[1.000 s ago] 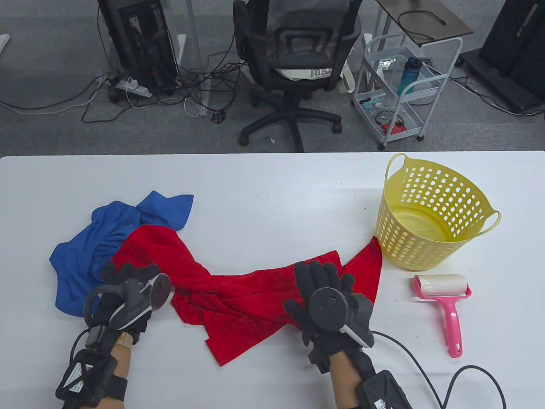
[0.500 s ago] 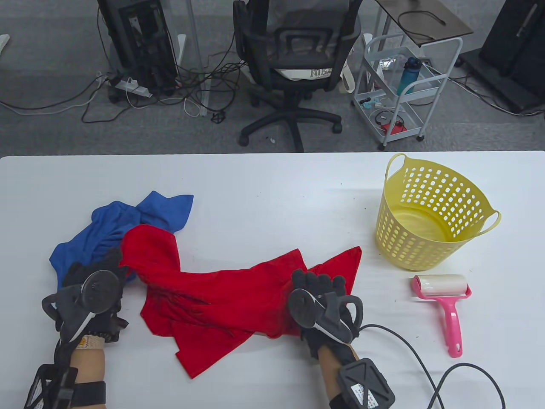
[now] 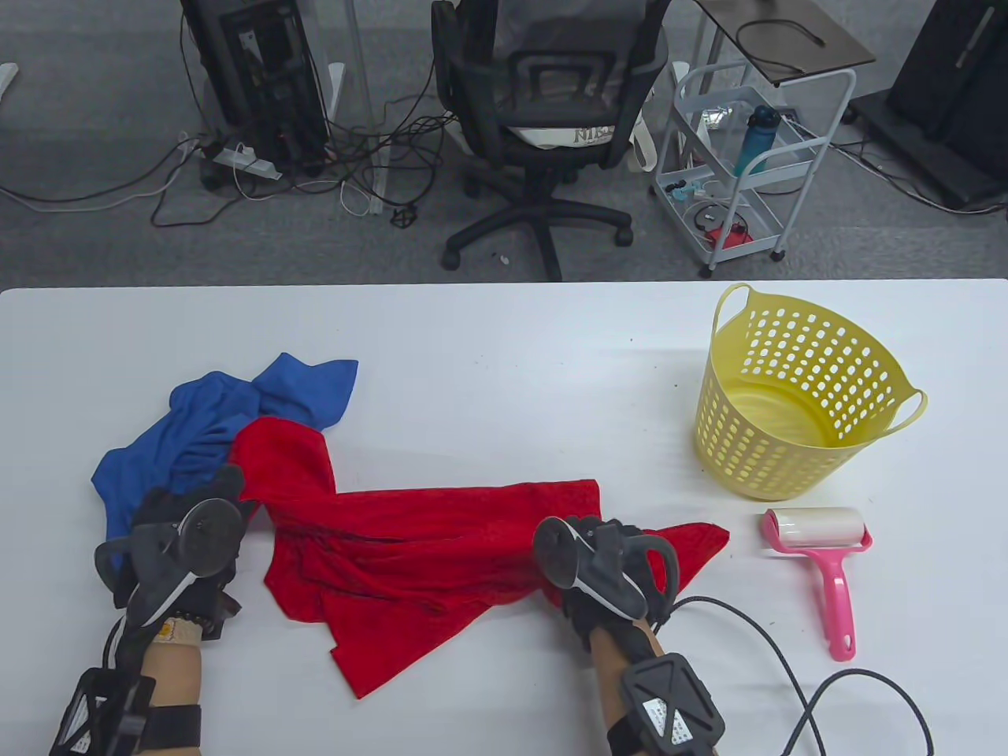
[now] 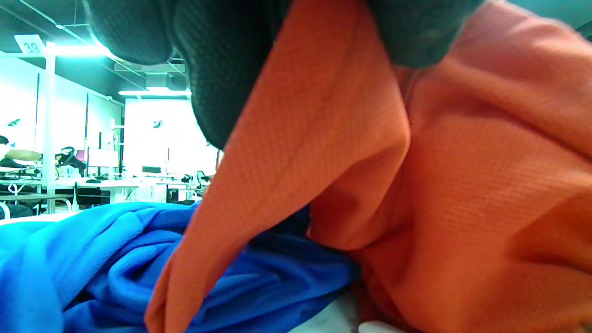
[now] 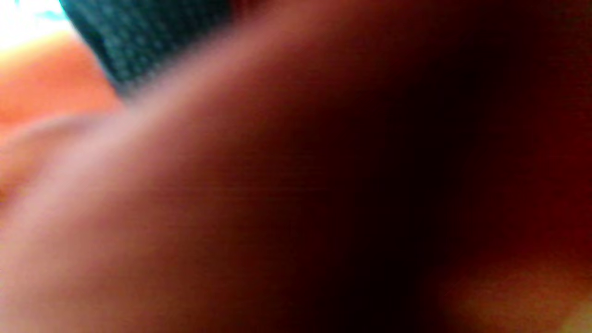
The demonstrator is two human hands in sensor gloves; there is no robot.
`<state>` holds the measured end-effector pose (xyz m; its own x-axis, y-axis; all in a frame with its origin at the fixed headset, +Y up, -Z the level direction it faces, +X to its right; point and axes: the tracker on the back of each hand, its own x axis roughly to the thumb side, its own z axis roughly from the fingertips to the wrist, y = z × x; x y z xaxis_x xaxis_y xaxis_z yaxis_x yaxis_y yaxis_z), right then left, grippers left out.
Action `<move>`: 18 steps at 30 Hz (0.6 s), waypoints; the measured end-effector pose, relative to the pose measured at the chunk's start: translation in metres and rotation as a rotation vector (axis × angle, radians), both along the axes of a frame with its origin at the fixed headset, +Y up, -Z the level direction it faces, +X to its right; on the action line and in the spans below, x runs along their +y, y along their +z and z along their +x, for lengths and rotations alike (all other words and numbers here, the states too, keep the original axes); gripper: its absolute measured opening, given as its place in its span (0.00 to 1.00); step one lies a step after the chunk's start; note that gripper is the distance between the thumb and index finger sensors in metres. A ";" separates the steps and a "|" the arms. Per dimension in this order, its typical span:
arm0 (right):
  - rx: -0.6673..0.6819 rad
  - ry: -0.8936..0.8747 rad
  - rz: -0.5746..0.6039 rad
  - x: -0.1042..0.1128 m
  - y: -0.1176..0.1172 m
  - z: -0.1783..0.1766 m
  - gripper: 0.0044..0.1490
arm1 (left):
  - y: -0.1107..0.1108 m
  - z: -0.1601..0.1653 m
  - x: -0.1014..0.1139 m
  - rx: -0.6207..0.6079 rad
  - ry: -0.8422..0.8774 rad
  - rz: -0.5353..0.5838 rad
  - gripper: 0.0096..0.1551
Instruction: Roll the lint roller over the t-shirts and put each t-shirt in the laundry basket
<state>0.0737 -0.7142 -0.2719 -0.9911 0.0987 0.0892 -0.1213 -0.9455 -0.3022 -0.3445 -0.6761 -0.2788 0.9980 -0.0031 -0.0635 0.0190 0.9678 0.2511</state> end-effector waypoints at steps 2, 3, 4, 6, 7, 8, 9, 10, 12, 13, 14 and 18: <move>-0.008 -0.152 0.101 0.016 0.005 0.015 0.31 | 0.001 0.001 0.002 0.003 0.006 0.012 0.28; 0.003 -0.233 0.105 0.019 0.008 0.020 0.31 | 0.001 0.000 0.002 0.005 0.009 0.015 0.28; 0.039 -0.313 0.105 0.021 0.009 0.025 0.31 | 0.001 0.000 0.003 0.006 0.010 0.016 0.28; 0.113 -0.348 0.002 0.022 0.008 0.030 0.31 | 0.001 -0.002 0.003 0.012 0.013 0.014 0.28; 0.209 -0.319 -0.214 0.021 0.003 0.030 0.31 | 0.001 -0.003 0.002 0.013 0.017 0.010 0.28; 0.297 -0.286 -0.551 0.015 0.001 0.030 0.32 | 0.001 -0.004 0.002 0.015 0.020 0.008 0.28; 0.308 -0.271 -0.776 0.011 0.003 0.032 0.38 | 0.001 -0.004 0.002 0.015 0.019 0.007 0.28; 0.272 -0.313 -0.777 0.010 0.007 0.036 0.40 | 0.001 -0.004 0.002 0.015 0.018 0.006 0.28; 0.204 -0.392 -0.535 0.014 0.005 0.039 0.39 | 0.002 -0.004 0.003 0.015 0.014 0.009 0.28; 0.144 -0.383 -0.396 0.017 0.006 0.040 0.38 | 0.002 -0.003 0.003 0.013 0.013 0.010 0.28; 0.107 -0.364 -0.301 0.018 0.006 0.038 0.37 | 0.002 -0.002 0.003 0.009 0.013 0.011 0.28; 0.063 -0.183 -0.227 0.005 -0.006 0.017 0.46 | 0.001 0.000 0.002 0.000 0.015 0.007 0.28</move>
<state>0.0906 -0.7094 -0.2779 -0.9482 0.2998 0.1050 -0.3080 -0.9486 -0.0724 -0.3448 -0.6737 -0.2773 0.9979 0.0125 -0.0639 0.0044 0.9663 0.2575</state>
